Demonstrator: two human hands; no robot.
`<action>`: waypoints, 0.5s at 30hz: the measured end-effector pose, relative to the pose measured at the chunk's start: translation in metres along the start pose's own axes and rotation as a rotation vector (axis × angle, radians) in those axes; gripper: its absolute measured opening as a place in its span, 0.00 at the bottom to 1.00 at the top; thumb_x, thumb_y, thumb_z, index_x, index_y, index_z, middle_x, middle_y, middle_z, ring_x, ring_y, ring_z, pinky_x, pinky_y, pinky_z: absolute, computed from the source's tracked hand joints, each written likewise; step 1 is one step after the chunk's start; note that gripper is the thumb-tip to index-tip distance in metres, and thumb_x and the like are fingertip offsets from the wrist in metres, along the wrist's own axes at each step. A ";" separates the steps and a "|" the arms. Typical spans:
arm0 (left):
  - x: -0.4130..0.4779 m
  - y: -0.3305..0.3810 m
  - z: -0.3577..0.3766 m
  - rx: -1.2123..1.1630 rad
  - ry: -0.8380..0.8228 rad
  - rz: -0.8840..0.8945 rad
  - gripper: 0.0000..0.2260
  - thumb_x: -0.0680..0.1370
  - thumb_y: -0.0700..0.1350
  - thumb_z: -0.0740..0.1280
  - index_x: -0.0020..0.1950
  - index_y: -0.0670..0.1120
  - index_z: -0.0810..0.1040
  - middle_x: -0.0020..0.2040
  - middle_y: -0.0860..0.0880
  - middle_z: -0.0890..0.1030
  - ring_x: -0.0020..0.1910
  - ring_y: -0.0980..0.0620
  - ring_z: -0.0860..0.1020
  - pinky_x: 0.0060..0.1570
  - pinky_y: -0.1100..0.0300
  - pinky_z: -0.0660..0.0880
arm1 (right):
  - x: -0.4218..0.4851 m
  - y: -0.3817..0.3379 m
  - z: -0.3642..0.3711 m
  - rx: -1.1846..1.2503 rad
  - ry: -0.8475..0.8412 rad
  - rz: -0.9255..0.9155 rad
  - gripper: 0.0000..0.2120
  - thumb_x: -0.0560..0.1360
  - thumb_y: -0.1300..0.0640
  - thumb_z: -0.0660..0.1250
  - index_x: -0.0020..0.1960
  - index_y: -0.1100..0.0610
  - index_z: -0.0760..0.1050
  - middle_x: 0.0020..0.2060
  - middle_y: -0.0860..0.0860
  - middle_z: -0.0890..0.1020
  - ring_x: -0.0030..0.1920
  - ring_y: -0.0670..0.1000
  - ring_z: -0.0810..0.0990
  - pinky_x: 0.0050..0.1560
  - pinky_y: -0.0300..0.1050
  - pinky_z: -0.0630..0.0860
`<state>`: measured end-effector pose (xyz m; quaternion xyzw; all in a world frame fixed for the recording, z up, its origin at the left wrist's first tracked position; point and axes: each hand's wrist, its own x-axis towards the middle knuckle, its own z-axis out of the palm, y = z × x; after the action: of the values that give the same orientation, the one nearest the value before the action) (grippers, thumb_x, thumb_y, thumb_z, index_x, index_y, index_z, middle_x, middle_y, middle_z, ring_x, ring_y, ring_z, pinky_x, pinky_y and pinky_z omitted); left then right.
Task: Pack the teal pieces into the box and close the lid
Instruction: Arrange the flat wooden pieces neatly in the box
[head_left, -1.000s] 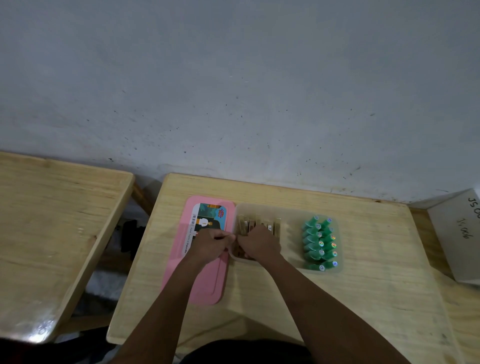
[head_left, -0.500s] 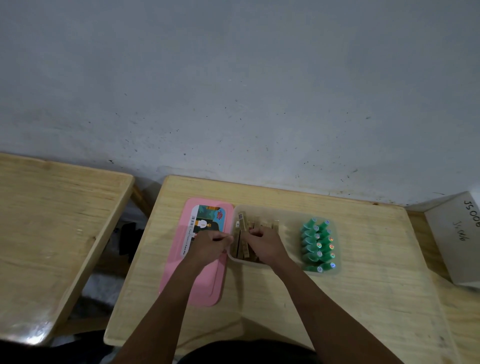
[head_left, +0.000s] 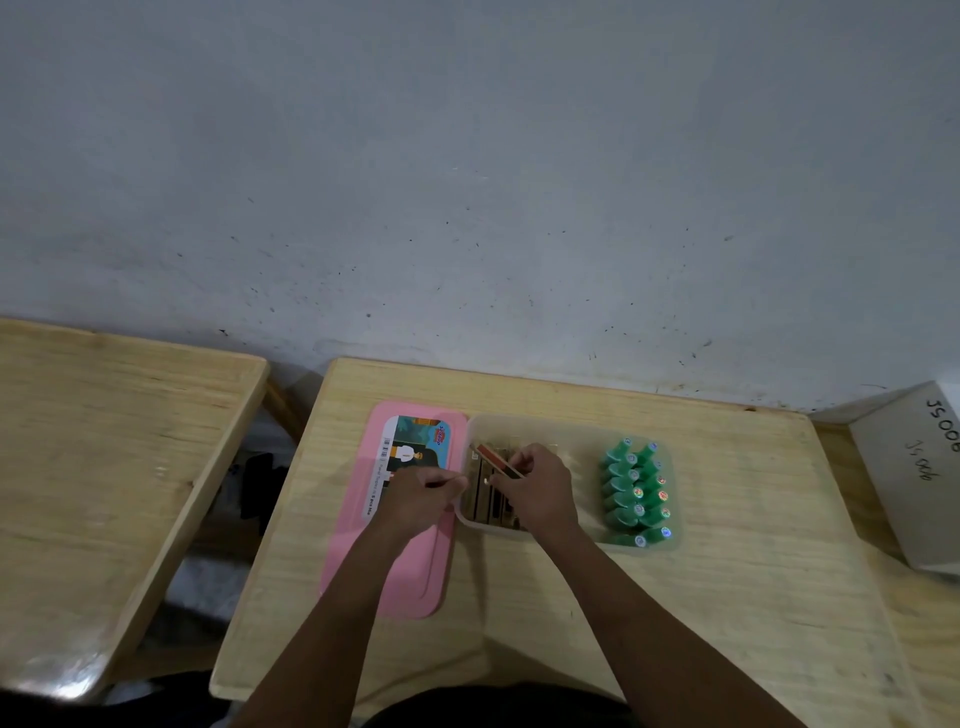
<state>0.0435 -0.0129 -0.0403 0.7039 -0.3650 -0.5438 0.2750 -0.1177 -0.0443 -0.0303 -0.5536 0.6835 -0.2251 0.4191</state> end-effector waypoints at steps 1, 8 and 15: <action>0.000 0.000 0.000 0.002 0.002 0.001 0.09 0.75 0.46 0.69 0.53 0.46 0.82 0.47 0.48 0.83 0.47 0.48 0.82 0.53 0.48 0.80 | 0.000 0.000 0.000 -0.003 0.001 0.001 0.14 0.69 0.62 0.75 0.38 0.51 0.70 0.34 0.44 0.74 0.32 0.39 0.73 0.25 0.29 0.67; -0.001 -0.002 0.001 0.017 0.014 0.014 0.05 0.75 0.47 0.70 0.49 0.49 0.82 0.43 0.49 0.83 0.47 0.48 0.81 0.54 0.45 0.79 | 0.005 0.004 0.013 -0.020 0.020 0.057 0.10 0.69 0.56 0.75 0.41 0.56 0.74 0.33 0.47 0.76 0.34 0.47 0.76 0.31 0.39 0.73; -0.002 0.000 0.001 0.039 0.023 0.031 0.08 0.75 0.46 0.69 0.53 0.46 0.82 0.43 0.50 0.82 0.46 0.48 0.81 0.53 0.46 0.80 | 0.013 -0.002 0.027 -0.178 -0.060 0.050 0.07 0.69 0.52 0.71 0.44 0.53 0.77 0.39 0.48 0.81 0.41 0.50 0.80 0.43 0.49 0.79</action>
<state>0.0424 -0.0110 -0.0397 0.7096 -0.3831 -0.5240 0.2741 -0.0948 -0.0526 -0.0476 -0.5782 0.7014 -0.1362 0.3940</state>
